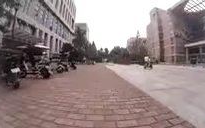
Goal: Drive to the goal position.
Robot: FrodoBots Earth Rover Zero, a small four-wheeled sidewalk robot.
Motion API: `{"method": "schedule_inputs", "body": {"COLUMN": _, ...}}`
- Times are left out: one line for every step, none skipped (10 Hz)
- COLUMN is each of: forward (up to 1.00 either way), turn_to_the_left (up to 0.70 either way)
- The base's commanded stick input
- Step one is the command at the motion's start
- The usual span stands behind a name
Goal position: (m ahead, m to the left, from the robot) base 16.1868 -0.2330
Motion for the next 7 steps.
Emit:
{"method": "schedule_inputs", "body": {"forward": 0.7, "turn_to_the_left": 0.0}}
{"method": "schedule_inputs", "body": {"forward": 0.7, "turn_to_the_left": 0.0}}
{"method": "schedule_inputs", "body": {"forward": 0.7, "turn_to_the_left": 0.0}}
{"method": "schedule_inputs", "body": {"forward": 0.7, "turn_to_the_left": 0.0}}
{"method": "schedule_inputs", "body": {"forward": 0.7, "turn_to_the_left": 0.0}}
{"method": "schedule_inputs", "body": {"forward": 0.7, "turn_to_the_left": 0.0}}
{"method": "schedule_inputs", "body": {"forward": 0.7, "turn_to_the_left": 0.0}}
